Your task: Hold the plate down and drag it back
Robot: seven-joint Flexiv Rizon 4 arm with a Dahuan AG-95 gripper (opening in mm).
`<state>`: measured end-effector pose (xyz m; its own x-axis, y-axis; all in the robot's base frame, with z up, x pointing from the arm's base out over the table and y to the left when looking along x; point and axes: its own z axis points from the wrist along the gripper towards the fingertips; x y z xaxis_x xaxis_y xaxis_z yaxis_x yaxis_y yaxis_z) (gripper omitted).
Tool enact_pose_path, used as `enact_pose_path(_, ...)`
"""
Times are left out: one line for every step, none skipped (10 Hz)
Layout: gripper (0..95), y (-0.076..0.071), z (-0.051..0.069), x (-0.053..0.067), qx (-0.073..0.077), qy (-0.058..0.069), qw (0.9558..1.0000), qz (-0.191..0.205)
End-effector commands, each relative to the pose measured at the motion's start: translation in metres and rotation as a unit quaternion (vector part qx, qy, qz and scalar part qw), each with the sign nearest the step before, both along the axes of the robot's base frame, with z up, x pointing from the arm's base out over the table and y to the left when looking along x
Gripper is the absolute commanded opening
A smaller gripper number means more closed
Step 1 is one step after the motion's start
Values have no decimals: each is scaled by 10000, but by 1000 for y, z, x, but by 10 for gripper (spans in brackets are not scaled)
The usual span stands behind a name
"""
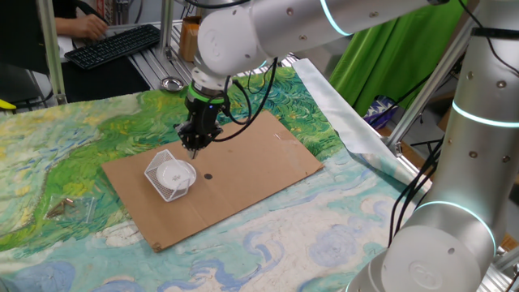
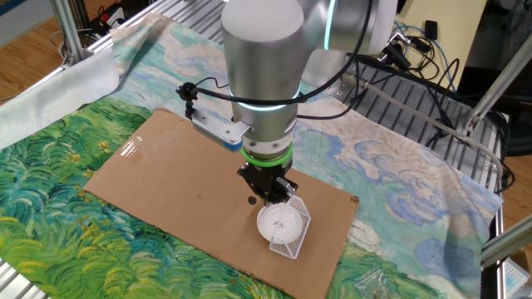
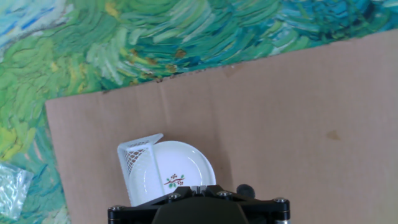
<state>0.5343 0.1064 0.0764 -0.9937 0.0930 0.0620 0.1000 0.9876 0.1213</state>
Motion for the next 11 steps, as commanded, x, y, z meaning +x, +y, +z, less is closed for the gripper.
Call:
enact_pose_path(0, 0, 0, 0, 0, 36, 10000, -22)
enact_pose_path(0, 0, 0, 0, 1, 38, 10000, -28)
enact_pose_path(0, 0, 0, 0, 2, 87, 10000, -48)
enact_pose_path(0, 0, 0, 0, -13, 133, 9999, -78)
enact_pose_path(0, 0, 0, 0, -12, 246, 9997, -42)
enact_pose_path(0, 0, 0, 0, 4, 325, 9995, -17)
enact_pose_path(0, 0, 0, 0, -11, 338, 9994, -70)
enact_pose_path(0, 0, 0, 0, -44, 339, 9994, -66)
enact_pose_path(0, 0, 0, 0, -82, 355, 9993, -2)
enact_pose_path(0, 0, 0, 0, -63, 406, 9991, 79)
enact_pose_path(0, 0, 0, 0, -12, 420, 9991, 83)
